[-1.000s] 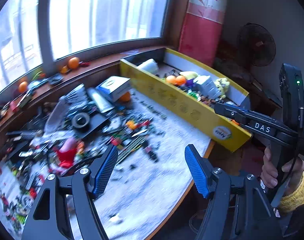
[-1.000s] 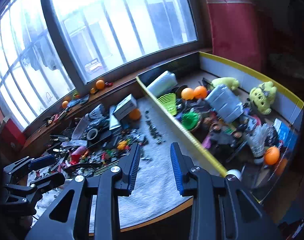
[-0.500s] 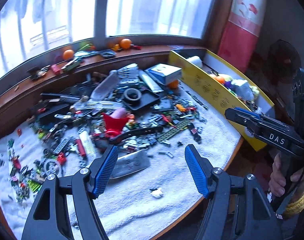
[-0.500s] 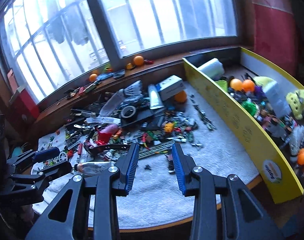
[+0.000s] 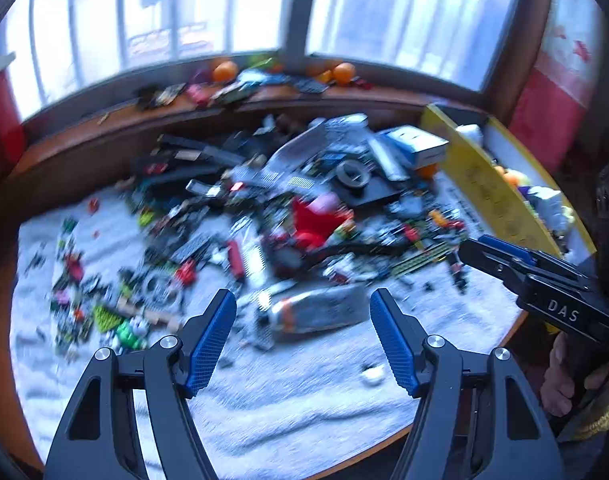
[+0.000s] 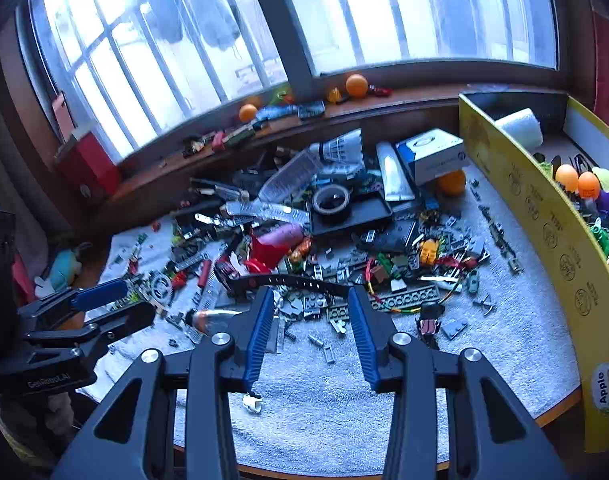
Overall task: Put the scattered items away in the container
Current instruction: 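Move both grippers back over the cluttered table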
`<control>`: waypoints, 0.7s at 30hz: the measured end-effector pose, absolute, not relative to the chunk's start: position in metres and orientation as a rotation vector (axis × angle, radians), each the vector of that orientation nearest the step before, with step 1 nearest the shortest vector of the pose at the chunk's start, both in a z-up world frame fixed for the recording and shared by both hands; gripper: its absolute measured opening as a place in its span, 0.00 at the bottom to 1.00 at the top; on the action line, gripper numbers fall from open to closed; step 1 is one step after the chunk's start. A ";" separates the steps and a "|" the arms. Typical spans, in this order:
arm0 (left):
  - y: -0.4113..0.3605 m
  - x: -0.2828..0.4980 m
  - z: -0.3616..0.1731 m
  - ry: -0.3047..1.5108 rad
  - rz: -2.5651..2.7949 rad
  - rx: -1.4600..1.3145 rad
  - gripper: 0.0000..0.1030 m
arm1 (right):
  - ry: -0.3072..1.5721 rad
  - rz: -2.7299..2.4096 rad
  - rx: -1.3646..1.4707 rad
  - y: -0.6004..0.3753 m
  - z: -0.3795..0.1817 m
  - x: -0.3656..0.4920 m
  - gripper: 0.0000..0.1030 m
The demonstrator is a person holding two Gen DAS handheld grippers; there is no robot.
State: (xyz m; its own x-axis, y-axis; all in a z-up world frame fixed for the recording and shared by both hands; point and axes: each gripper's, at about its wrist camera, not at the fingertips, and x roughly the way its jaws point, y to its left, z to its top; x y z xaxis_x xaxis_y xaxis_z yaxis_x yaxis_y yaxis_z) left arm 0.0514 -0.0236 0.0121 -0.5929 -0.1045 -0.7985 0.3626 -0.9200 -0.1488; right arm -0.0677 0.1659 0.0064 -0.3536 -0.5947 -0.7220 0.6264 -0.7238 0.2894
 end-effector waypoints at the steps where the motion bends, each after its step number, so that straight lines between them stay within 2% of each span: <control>1: -0.026 0.054 0.010 0.442 -2.546 1.255 0.69 | 0.035 -2.087 1.115 0.164 0.004 -0.066 0.38; 6: -0.050 0.067 0.007 0.431 -2.532 1.251 0.69 | 0.067 -2.083 1.121 0.143 0.001 -0.059 0.39; 8: -0.062 0.070 0.006 0.413 -2.532 1.257 0.69 | 0.056 -2.093 1.115 0.134 0.001 -0.054 0.43; 12: -0.094 0.081 0.004 0.386 -2.526 1.278 0.69 | 0.032 -2.105 1.133 0.106 0.001 -0.042 0.44; 21: -0.172 0.100 -0.017 0.401 -2.518 1.333 0.69 | 0.138 -2.107 1.141 0.035 -0.008 -0.004 0.44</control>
